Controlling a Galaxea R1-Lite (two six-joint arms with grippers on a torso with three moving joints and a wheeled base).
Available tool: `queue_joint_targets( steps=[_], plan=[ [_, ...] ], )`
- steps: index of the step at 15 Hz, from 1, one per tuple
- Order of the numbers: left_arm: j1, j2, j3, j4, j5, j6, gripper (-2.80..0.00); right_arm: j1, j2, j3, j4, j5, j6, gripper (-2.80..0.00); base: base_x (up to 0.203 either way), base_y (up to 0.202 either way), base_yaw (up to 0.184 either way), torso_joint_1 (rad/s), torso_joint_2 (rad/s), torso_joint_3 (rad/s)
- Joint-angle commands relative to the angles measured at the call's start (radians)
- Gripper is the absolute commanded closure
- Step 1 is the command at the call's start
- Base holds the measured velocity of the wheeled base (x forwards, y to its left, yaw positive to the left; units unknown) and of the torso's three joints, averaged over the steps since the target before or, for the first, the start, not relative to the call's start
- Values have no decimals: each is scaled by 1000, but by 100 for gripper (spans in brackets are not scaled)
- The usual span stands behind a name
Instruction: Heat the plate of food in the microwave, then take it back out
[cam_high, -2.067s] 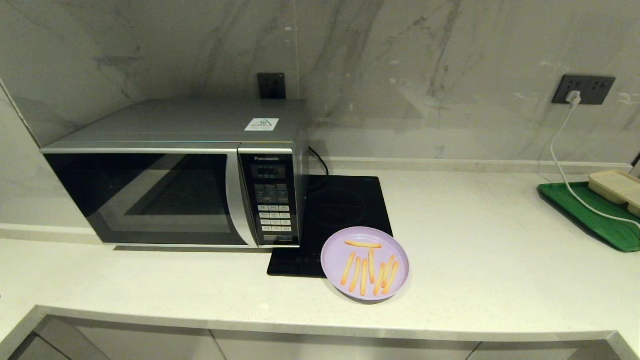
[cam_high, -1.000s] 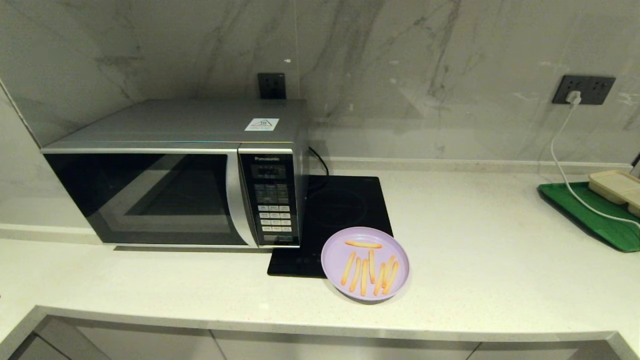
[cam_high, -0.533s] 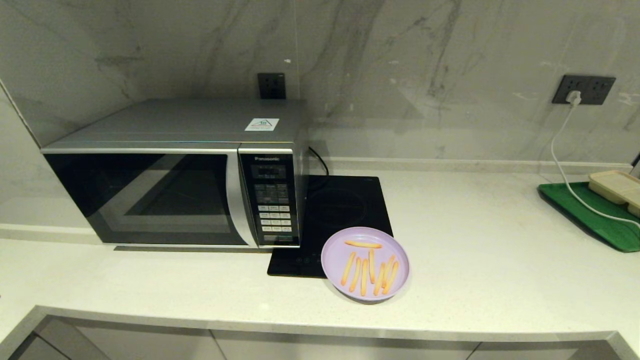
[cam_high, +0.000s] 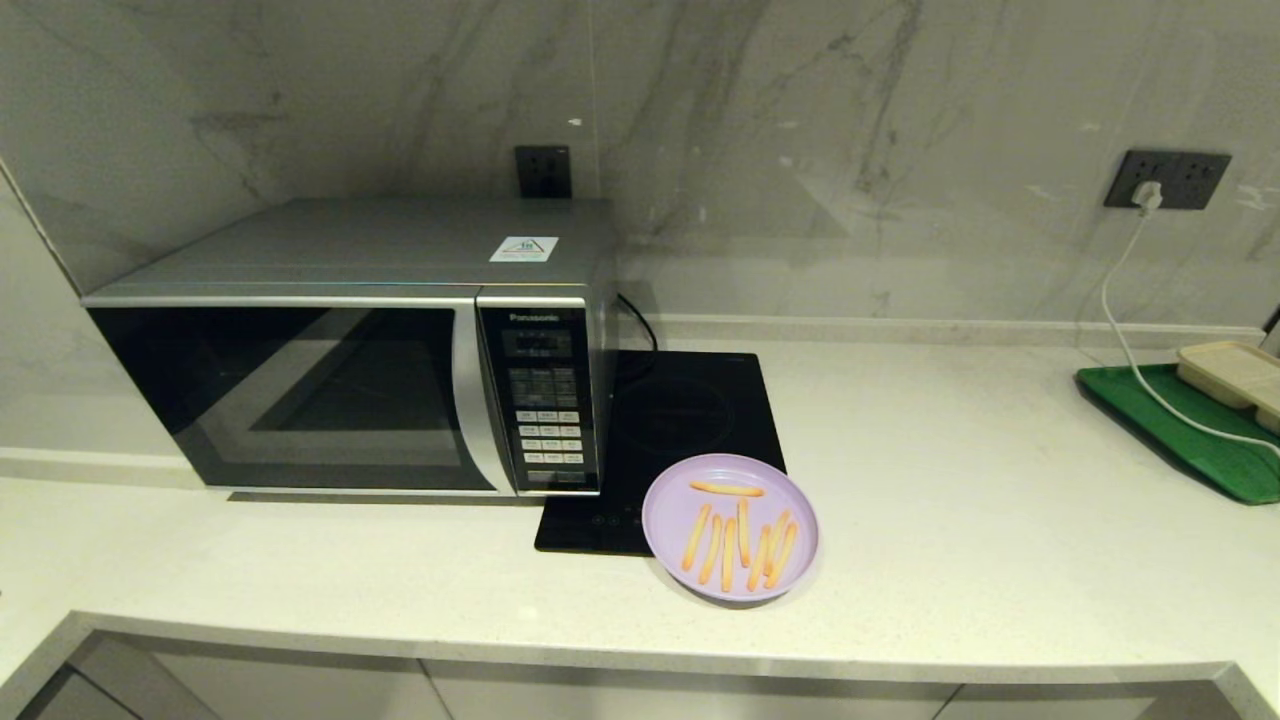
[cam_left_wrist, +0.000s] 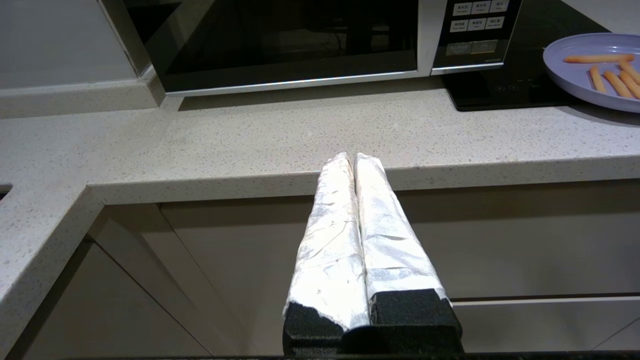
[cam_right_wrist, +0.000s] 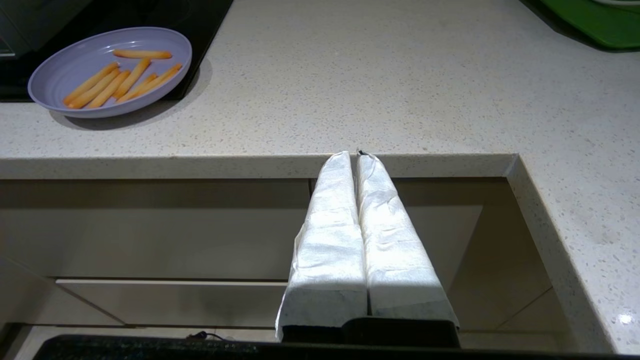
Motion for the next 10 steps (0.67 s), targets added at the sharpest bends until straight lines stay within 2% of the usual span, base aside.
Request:
queue_joint_targets(
  steps=[1, 10],
  plan=[
    [0, 1, 0, 1, 1, 0, 0, 1, 1, 0, 1, 1, -4, 0, 0, 0, 0, 0, 0, 0],
    [0, 1, -1, 4, 1, -1, 0, 1, 1, -1, 3, -4, 5, 0, 0, 0, 0, 0, 0, 0]
  ],
)
